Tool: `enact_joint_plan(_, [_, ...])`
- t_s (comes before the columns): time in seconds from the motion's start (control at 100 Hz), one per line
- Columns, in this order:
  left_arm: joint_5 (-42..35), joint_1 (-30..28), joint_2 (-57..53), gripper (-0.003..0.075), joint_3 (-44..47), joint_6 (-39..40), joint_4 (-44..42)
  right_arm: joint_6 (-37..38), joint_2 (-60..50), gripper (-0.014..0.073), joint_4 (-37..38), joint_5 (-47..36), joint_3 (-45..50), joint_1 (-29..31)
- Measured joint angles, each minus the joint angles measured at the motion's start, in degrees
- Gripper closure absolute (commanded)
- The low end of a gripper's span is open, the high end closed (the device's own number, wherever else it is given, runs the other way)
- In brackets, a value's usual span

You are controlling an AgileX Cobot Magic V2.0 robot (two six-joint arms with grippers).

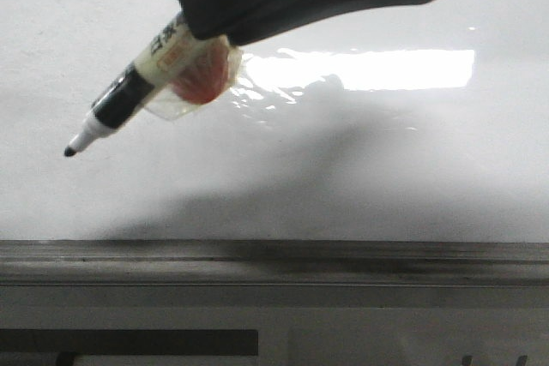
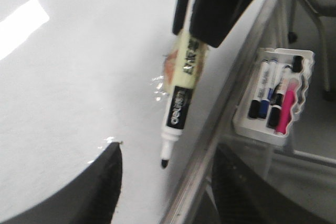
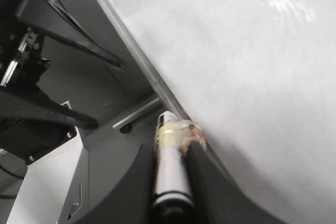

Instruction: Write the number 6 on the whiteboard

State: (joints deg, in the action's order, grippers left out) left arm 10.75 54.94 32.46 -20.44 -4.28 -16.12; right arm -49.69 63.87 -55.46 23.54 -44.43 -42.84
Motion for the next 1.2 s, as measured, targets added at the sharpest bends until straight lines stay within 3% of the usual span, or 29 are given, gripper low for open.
enact_joint_plan(0.22, [0.62, -10.43, -5.18, 0.0355, 0.00, 0.00, 3.92, 0.10, -0.04, 0.0656, -0.25, 0.00, -1.53, 3.07])
enact_joint_plan(0.36, [0.02, -13.90, -5.38, 0.0355, 0.00, 0.00, 6.83, 0.24, 0.08, 0.0656, -0.25, 0.00, -3.29, 5.43])
enact_joint_plan(1.03, [-4.78, -14.35, -5.38, 0.0355, 0.00, 0.00, 8.40, 0.14, 3.82, 0.0656, 2.21, -2.07, -8.15, 11.45])
enact_joint_plan(1.2, [-5.08, -14.35, -5.38, 0.0355, 0.00, 0.00, 8.40, 0.23, 6.71, 0.0656, 0.92, 2.64, -8.29, 11.45])
